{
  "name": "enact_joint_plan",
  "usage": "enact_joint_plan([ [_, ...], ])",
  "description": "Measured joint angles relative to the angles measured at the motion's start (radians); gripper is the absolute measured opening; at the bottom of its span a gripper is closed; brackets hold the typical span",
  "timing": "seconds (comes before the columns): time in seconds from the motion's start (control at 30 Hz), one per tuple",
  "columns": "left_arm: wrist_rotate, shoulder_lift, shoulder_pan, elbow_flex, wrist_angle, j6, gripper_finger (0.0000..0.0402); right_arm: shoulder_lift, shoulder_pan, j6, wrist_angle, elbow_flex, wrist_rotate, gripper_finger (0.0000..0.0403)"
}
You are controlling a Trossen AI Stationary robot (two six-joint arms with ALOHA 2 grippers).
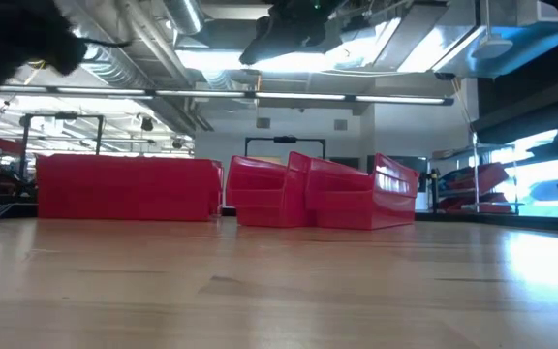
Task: Sort silverware
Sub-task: Put the blue fork into the left red bin
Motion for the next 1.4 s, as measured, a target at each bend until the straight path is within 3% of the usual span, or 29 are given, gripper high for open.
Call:
enact_joint_plan([
  [0.13, 0.008, 0.053, -0.109, -0.037, -0.077, -0.301, 0.0, 0.03, 0.0, -0.012, 0.028, 0.0, -0.014, 0.0142],
  [0.23, 0.045, 0.078, -0.146, -0.061, -0.093, -0.423, 0.0, 0.055, 0.0, -0.008, 0.02, 0.0, -0.036, 0.0142],
  [0.47, 0.059, 0.091, -0.155, -0.117, -0.05, -0.471, 0.0016, 0.084, 0.001, -0.01, 0.018, -0.001, -0.074, 0.0142],
  [0.67, 0.065, 0.118, -0.155, -0.121, -0.027, -0.452, 0.0069, 0.084, 0.0, -0.033, 0.024, -0.001, -0.076, 0.0142],
  [0.83, 0.065, 0.17, -0.168, -0.122, 0.051, -0.55, 0.011, 0.084, 0.0, -0.035, 0.022, 0.0, -0.071, 0.0142],
  [1.23, 0.08, 0.365, -0.281, -0.121, 0.028, -0.823, 0.0115, 0.084, 0.0, -0.084, 0.02, 0.0, -0.067, 0.0142],
  [1.4, 0.041, 0.423, -0.301, -0.121, 0.046, -0.922, 0.0103, 0.084, 0.0, -0.088, 0.021, 0.0, -0.067, 0.0142],
])
